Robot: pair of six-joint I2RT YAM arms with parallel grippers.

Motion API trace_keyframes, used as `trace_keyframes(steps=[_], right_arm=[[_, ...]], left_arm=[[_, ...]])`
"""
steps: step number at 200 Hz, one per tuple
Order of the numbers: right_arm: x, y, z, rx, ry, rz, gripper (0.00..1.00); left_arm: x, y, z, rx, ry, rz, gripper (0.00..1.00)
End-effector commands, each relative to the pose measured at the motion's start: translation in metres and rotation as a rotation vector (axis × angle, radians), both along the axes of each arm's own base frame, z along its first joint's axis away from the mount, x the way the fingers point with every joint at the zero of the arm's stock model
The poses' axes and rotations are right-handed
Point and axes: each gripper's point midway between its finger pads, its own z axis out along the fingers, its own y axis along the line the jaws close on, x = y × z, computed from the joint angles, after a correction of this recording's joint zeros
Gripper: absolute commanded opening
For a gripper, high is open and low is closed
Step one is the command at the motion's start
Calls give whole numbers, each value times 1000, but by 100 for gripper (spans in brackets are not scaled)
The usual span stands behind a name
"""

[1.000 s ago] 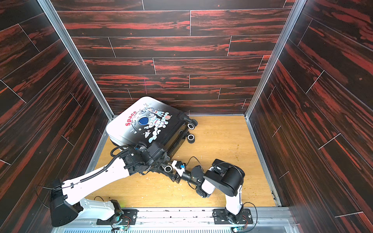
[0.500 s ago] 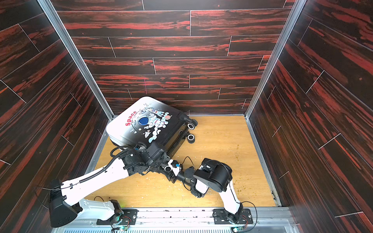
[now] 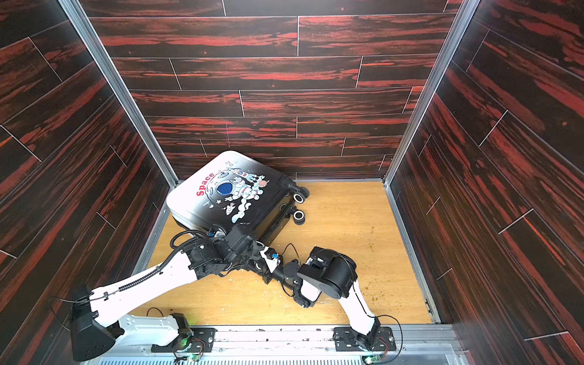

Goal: Open the suitcase zippers
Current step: Unzip the zipper on the suitcase.

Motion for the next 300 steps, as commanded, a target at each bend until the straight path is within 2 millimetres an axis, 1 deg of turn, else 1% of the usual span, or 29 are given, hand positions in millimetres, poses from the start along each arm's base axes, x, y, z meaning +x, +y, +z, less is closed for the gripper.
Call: trace_keyframes(steps=[1,47,73,104,150,175,197,226,248,267,274,286,300], right_arm=[[3,2,9,18,-25,-12,0],[6,-15,12,-23,-72,-66,0],[10,-27,18,-38,-101,-98,0],[21,-44,26,-30,-106,-138,0],[34,-57,38,-16,-126,-159,0],[45,-69,42,-16,-137,-188,0],[60,-88,44,-22,-141,-238,0],[82,-120,51,-19,-150,-321,0],[102,-143,58,-25,-152,-384,0],[120,-162,59,-14,-79,-433,0],[123,-167,61,-6,-75,-451,0],[123,-176,67,-4,-110,-483,0],[124,-190,72,-6,-132,-549,0]], left_arm=[[-4,2,9,53,-45,-78,5],[-6,12,14,78,-61,-75,4],[-10,17,12,99,-51,-82,4],[-14,27,11,106,-58,-71,4],[-20,33,12,118,-54,-83,3],[-23,39,12,147,-62,-108,1],[-28,49,12,194,-71,-135,0],[-34,62,11,255,-96,-185,0],[-41,68,5,300,-86,-236,0],[-45,73,3,351,-77,-285,0],[-46,75,4,375,-80,-300,0],[-47,84,8,417,-85,-304,0],[-46,92,17,464,-107,-311,0]])
